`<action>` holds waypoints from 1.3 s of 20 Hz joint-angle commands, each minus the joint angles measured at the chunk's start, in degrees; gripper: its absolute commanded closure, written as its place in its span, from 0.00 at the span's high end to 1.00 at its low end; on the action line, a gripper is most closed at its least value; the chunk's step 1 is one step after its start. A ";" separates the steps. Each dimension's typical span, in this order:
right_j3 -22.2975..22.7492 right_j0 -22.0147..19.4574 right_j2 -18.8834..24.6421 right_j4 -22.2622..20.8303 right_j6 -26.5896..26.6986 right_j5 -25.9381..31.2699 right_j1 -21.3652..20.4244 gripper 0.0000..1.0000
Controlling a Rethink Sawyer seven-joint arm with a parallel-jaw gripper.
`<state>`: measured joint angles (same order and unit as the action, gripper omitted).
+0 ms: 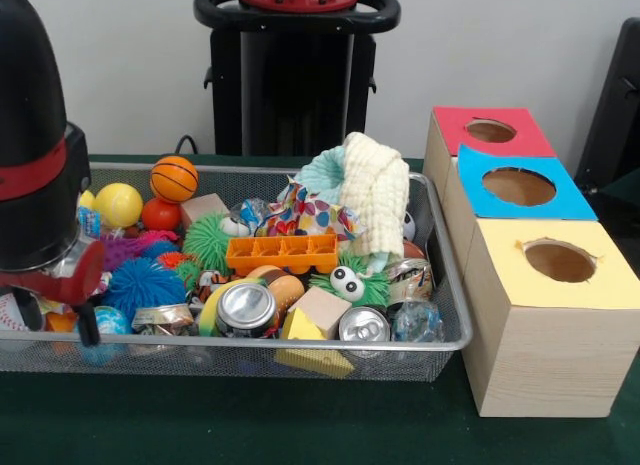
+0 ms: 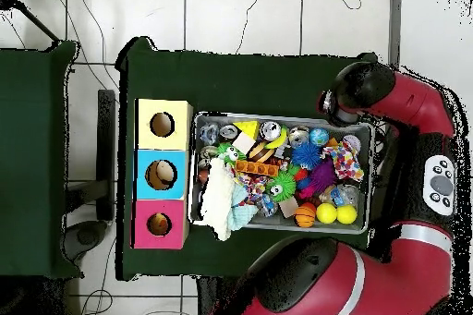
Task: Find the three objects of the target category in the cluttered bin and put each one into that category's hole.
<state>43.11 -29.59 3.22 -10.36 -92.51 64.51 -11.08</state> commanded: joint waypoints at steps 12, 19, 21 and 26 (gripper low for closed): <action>16.14 -0.98 2.64 -3.38 8.54 -4.05 -5.88 1.00; 19.88 -1.87 2.72 -4.06 6.92 -7.96 -7.01 1.00; 20.47 -2.25 2.80 -4.39 7.03 -8.90 -6.84 1.00; 20.56 -2.93 2.58 -5.43 6.91 -10.48 -5.38 1.00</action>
<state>55.91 -30.44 3.20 -12.13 -92.51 57.99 -16.94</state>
